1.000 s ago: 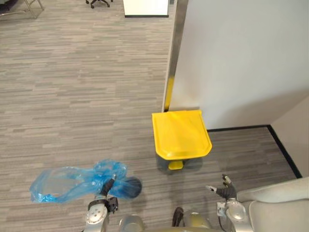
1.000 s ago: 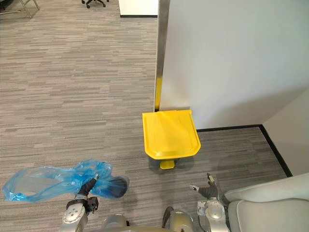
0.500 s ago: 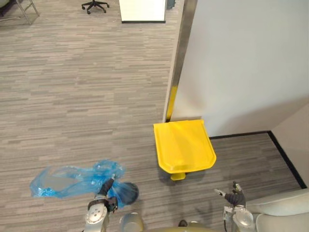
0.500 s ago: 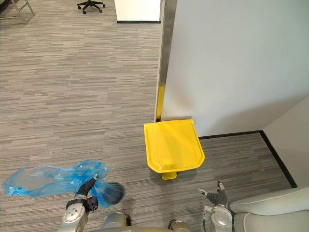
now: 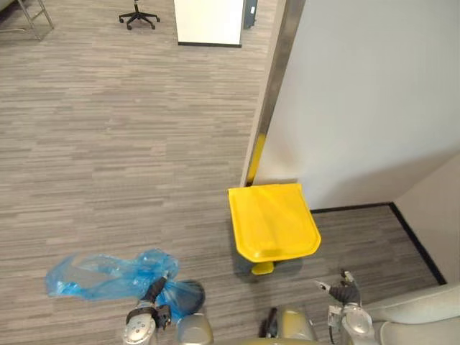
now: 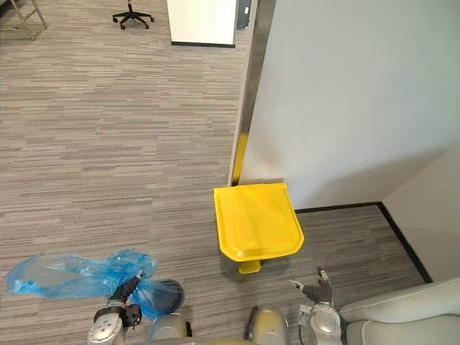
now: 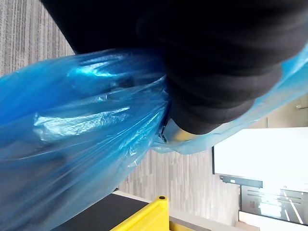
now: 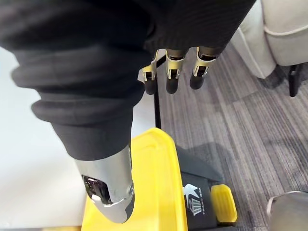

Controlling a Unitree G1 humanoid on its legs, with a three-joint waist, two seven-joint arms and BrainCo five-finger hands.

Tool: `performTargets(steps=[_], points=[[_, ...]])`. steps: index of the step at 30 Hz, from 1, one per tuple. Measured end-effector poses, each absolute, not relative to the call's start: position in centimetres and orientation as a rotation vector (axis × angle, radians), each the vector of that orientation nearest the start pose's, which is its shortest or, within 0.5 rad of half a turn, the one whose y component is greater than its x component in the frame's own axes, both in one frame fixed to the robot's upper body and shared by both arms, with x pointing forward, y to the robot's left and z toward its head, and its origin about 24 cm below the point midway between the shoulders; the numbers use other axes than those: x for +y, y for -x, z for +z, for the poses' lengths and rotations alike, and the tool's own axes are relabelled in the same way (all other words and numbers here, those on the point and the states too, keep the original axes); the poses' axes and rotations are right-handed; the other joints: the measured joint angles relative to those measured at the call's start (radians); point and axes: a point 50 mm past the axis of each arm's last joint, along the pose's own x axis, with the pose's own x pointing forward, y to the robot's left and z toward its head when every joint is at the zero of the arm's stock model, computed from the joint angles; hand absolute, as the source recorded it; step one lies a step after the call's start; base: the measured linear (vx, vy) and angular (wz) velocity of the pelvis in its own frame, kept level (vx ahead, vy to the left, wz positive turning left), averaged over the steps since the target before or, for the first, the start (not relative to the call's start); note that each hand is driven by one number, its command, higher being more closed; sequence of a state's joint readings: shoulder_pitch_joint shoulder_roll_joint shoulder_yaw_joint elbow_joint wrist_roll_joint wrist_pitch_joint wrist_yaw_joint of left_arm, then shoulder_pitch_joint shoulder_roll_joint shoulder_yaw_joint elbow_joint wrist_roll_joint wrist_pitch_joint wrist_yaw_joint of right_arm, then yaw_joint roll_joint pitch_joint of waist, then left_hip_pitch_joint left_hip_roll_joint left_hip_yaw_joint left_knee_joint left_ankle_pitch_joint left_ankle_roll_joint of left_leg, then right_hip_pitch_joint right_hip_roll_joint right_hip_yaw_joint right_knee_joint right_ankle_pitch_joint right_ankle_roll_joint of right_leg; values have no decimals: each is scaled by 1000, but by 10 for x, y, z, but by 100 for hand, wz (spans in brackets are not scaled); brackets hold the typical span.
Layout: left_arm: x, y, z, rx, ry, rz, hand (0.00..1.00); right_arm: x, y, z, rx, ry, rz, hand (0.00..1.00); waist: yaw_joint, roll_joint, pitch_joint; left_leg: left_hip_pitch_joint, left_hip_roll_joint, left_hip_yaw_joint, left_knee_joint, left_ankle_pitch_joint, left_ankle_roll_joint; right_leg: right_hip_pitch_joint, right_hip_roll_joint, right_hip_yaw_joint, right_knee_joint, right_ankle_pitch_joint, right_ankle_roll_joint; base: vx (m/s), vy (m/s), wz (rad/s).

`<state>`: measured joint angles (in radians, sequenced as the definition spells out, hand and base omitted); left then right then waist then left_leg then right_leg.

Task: Gather rubbish on tea table into small bin, then transfer packed bag to large trash can.

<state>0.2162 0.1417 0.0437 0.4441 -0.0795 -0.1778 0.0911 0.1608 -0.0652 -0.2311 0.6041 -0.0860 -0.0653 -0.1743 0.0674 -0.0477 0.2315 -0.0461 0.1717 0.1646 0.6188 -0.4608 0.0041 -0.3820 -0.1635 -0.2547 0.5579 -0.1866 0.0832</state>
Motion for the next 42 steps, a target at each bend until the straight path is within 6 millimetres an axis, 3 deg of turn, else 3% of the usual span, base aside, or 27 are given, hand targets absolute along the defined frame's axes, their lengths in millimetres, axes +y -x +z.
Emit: performTargets(steps=[3,5,6,7,8,10,14,15,17,19,21,22,24,25,26,29,30,31,32,33,35,36,37,38,39,40,42], points=[[207,-183,-73,428,-69,217,100,-238,-139,-110,728,160,-428,0,-6,15,15,2,-8,-81,81,-75,-27,-3,9,16,-156,78,5,223,-200,85],[196,-186,-74,429,-37,219,100,-255,-142,-106,720,159,-487,0,-5,64,26,36,14,-147,77,-118,-47,-12,27,16,-32,27,7,341,-209,52],[195,-188,-74,425,-35,213,100,-260,-141,-105,715,149,-512,0,-5,68,26,40,17,-158,68,-121,-53,-23,28,17,-1,18,-3,329,-235,48],[194,-189,-73,423,-32,214,100,-267,-139,-104,717,127,-557,0,-11,72,28,58,23,-181,46,-125,-63,-36,28,15,64,-31,-11,375,-245,50],[192,-188,-74,426,-23,213,100,-274,-137,-104,730,103,-595,0,-20,83,23,73,40,-203,31,-127,-71,-39,33,-11,115,-94,-18,447,-278,35],[193,-189,-74,424,-18,218,100,-273,-145,-101,707,81,-598,0,-20,95,22,74,80,-227,38,-91,-117,-44,77,-29,130,-132,-16,296,-189,-25],[187,-201,-69,397,0,196,100,-270,-150,-101,685,2,-623,0,-40,99,16,31,128,-246,33,-34,-129,-41,129,-67,66,-112,-48,149,-194,-7],[186,-204,-67,389,0,194,100,-266,-152,-102,682,-13,-614,0,-55,98,16,30,136,-248,-13,-24,-144,-43,129,-81,46,-103,-63,13,-123,30],[188,-203,-67,388,-4,196,100,-251,-159,-103,680,-13,-556,0,-52,96,-1,29,141,-247,-120,-13,-162,-67,127,-95,16,-92,-58,-38,-123,29],[194,-201,-68,395,-23,201,100,-229,-180,-99,649,16,-435,0,-49,90,-6,22,143,-250,-196,-5,-176,-90,131,-98,-14,-77,-38,-79,-119,8],[196,-197,-70,405,-32,205,100,-210,-200,-91,600,38,-338,0,-43,88,-9,6,148,-272,-203,-6,-176,-117,147,-67,2,-62,-50,-75,-178,8],[200,-196,-70,411,-45,208,100,-198,-217,-81,545,47,-282,0,-32,84,-15,1,140,-290,-217,1,-190,-132,161,-52,-5,-66,-65,-60,-245,16],[199,-197,-69,403,-55,194,100,-182,-245,-62,448,57,-217,0,-9,93,-33,-19,145,-335,-296,7,-194,-153,173,-85,-43,-65,-41,1,-216,31],[202,-202,-66,384,-69,191,100,-175,-267,-45,376,66,-184,0,-8,76,-33,-44,135,-360,-320,18,-210,-191,181,-28,-14,-53,-82,-8,-275,35],[197,-207,-64,372,-61,182,100,-175,-291,-27,320,87,-168,0,11,78,-31,-105,116,-373,-186,22,-234,-205,185,-49,-38,-49,-115,-40,-252,32],[194,-210,-61,353,-61,168,100,-176,-323,-2,268,124,-174,0,6,76,-22,-184,34,-361,2,20,-232,-178,195,-80,-126,-8,-107,-110,-105,34],[195,-212,-59,340,-57,170,100,-179,-331,6,247,146,-174,0,10,78,-14,-178,15,-344,8,19,-228,-171,201,-89,-142,3,-114,-140,-45,28],[197,-216,-54,309,-61,170,100,-180,-344,25,191,183,-162,0,10,78,8,-170,5,-323,8,-2,-181,-171,206,-99,-147,9,-114,-199,-45,20],[199,-225,-47,277,-73,161,100,-182,-361,50,128,220,-163,0,14,76,41,-174,0,-323,10,-16,-159,-174,214,-98,-156,17,-103,-192,-28,13],[200,-229,-43,260,-80,155,100,-183,-367,61,98,237,-163,0,15,77,54,-179,-2,-320,13,-20,-153,-174,218,-97,-164,20,-99,-230,-27,-4],[200,-239,-30,202,-90,138,100,-184,-385,104,-21,269,-167,0,29,74,86,-214,-14,-320,44,-38,-115,-186,232,-96,-215,35,-75,-266,-14,-35],[195,-247,-20,151,-92,118,100,-183,-395,132,-100,285,-169,0,55,88,117,-238,17,-300,17,-48,-92,-215,242,-87,-178,40,-71,-277,-25,-34],[191,-254,-14,127,-89,102,100,-187,-397,142,-124,302,-177,0,52,82,135,-239,25,-287,16,-46,-96,-260,231,-13,-31,50,-144,-260,-44,10],[188,-259,-8,103,-91,89,100,-192,-397,147,-135,318,-188,0,33,74,155,-240,6,-309,6,-40,-104,-249,213,71,29,45,-147,-108,-58,80],[183,-262,-3,77,-88,69,100,-195,-397,148,-138,334,-191,0,15,59,159,-243,-25,-330,8,-24,-134,-188,174,90,-56,71,-114,-68,-38,44],[174,-264,6,35,-72,38,100,-189,-400,159,-168,348,-175,0,36,81,169,-253,-18,-359,28,-19,-144,-183,189,51,-93,121,-117,-45,-16,-12],[158,-272,22,-35,-86,-43,100,-183,-403,167,-198,377,-152,0,43,87,179,-278,-10,-372,29,-10,-158,-186,199,33,-116,153,-113,-39,-9,-24]])
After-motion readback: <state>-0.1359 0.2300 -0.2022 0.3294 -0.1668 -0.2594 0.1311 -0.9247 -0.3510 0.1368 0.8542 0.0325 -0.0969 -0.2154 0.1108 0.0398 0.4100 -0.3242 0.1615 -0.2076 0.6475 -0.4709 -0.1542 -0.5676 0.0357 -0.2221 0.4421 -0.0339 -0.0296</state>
